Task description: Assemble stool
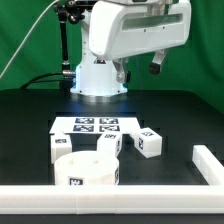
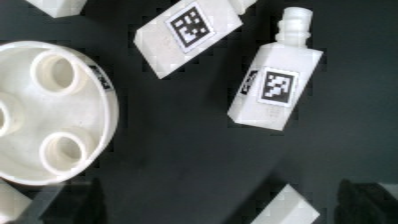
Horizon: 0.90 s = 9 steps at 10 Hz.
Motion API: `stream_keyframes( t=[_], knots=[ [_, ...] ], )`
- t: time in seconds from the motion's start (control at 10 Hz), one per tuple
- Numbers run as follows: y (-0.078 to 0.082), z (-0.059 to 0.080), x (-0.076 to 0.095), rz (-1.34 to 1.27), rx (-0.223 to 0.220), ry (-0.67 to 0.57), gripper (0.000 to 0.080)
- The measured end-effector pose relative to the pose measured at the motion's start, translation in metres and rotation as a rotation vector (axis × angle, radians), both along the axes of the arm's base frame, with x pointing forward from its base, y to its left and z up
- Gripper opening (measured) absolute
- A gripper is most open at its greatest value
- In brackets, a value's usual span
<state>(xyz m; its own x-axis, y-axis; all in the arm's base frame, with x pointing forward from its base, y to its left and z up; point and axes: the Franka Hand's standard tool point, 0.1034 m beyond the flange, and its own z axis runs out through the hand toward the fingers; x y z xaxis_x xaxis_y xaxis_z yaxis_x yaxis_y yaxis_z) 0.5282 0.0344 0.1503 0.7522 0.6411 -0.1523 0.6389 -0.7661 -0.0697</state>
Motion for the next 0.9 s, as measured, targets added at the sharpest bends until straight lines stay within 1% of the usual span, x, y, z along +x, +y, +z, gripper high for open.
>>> stream_keyframes(
  t=[0.5,0.6,0.7,0.9],
  knots=[
    [-0.001,-0.001,0.0,0.006,0.001,0.0,0.065],
    [-0.014,-0.006,0.001,0.098,0.039,-0.016,0.065],
    [-0.033,-0.015,0.001,0.136,0.056,-0.025,0.065],
    [-0.046,-0.022,0.016,0.258,0.078,-0.034,0.065]
  ],
)
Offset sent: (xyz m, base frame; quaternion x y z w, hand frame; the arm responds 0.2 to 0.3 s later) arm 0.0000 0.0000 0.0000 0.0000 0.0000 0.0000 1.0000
